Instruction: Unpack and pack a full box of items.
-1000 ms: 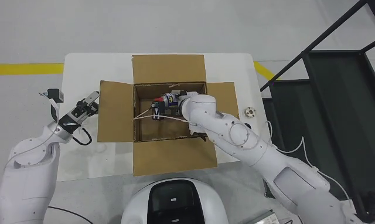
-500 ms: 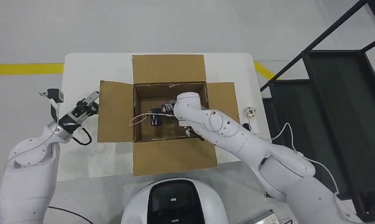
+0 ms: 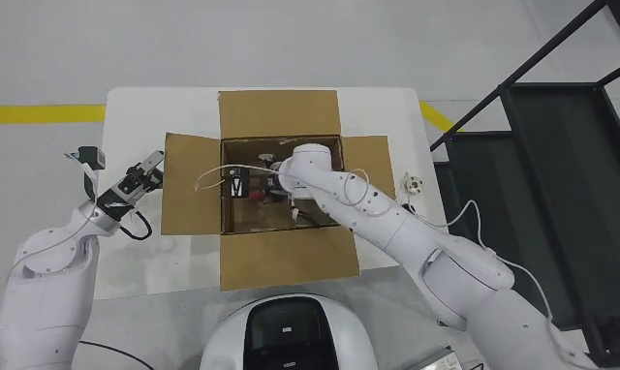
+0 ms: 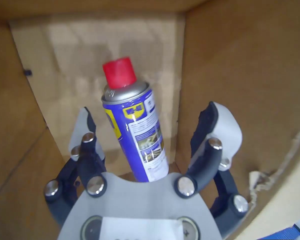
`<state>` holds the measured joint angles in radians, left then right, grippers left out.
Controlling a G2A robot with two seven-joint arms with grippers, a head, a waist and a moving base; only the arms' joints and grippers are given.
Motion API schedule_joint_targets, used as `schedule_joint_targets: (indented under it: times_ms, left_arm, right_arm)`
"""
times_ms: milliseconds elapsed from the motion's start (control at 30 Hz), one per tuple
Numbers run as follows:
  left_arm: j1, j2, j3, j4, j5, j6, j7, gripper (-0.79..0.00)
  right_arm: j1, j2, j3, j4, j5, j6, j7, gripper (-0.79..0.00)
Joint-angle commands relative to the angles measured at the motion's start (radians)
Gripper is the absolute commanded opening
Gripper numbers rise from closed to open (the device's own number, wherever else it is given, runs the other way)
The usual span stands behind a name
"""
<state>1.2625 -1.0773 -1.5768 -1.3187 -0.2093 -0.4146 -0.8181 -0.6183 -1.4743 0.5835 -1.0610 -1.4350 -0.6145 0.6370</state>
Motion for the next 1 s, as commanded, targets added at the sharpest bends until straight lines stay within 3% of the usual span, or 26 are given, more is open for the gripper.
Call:
schedule_joint_targets:
  times_ms: [0,233,433,733,967]
  left_arm:
    - [0.000,0.000,0.000,0.000,0.000,0.000,0.000,0.000]
    - [0.000,0.000,0.000,0.000,0.000,0.000,0.000,0.000]
    - [0.000,0.000,0.000,0.000,0.000,0.000,0.000,0.000]
    - [0.000,0.000,0.000,0.000,0.000,0.000,0.000,0.000]
    - [0.000,0.000,0.000,0.000,0.000,0.000,0.000,0.000]
  right_arm:
    - [-0.045,0.032,0.062,-0.090,-0.009,-0.012,-0.047,0.000]
    - [-0.348,0.161,0.353,-0.546,-0.066,-0.103,-0.131,0.000]
    - [-0.618,0.223,0.578,-0.807,-0.074,-0.129,-0.237,0.000]
    - [-0.943,0.273,0.850,-0.899,-0.059,-0.153,-0.546,0.000]
    - [-1.136,0.293,1.009,-0.905,-0.102,-0.097,-0.684,0.000]
